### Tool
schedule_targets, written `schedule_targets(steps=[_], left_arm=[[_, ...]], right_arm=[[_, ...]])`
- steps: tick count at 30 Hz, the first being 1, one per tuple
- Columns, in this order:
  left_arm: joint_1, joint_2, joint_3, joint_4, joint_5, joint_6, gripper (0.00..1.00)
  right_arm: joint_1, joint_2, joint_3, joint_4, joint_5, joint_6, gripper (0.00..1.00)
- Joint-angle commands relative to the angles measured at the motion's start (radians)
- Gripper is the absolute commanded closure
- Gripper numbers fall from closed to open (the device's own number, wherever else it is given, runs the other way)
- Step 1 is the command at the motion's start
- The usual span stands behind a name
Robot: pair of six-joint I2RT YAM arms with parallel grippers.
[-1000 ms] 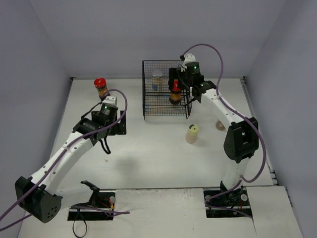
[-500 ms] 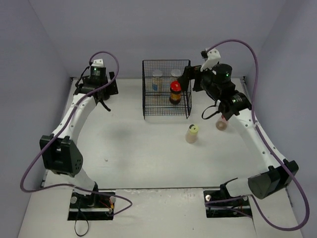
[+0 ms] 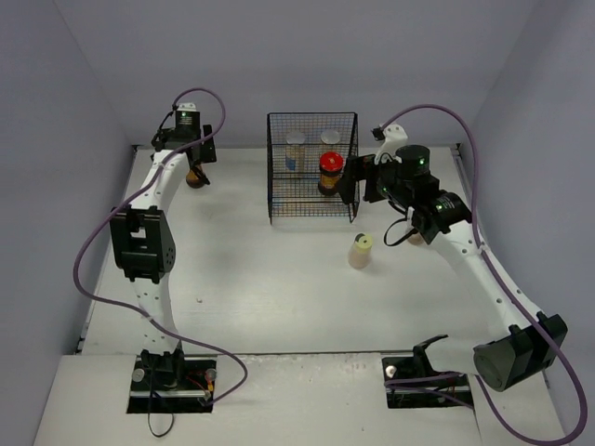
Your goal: Organize the condiment bottles
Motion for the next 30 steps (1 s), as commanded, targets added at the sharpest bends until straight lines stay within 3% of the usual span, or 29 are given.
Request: schedule_targets(steps=[1,18,22,26,27,29,30], left_arm=[[0.022,-0.017,0.082,0.062,-0.013,0.026,0.13],[0.075,0.12,0.144,0.101,0.08,-0.001,0.14],[0.078,0.117,0.136,0.104,0.097,0.005,0.21],[0.078,0.101,0.109,0.117,0.112,0.017,0.41],[0.078,0.095,0.102,0.12,0.12,0.022,0.56],[0.078,0.068,0.078,0.127,0.149,0.02,0.72],[0.078,0.055,0.067,0.13,0.161,0.02,0.85]], right_arm=[[0.001,-0.038,-0.005,0.043,-0.032,-0.01,0.0],[0.001,0.013,-0.028,0.026,-0.04,-0.04,0.0],[0.001,0.013,-0.031,0.025,-0.045,-0.037,0.0],[-0.001,0.008,-0.033,0.021,-0.045,-0.036,0.0],[-0.001,0.007,-0.033,0.02,-0.043,-0.034,0.0],[-0.001,0.002,-0.034,0.017,-0.043,-0.03,0.0],[-0.001,-0.004,-0.036,0.017,-0.043,-0.028,0.0]])
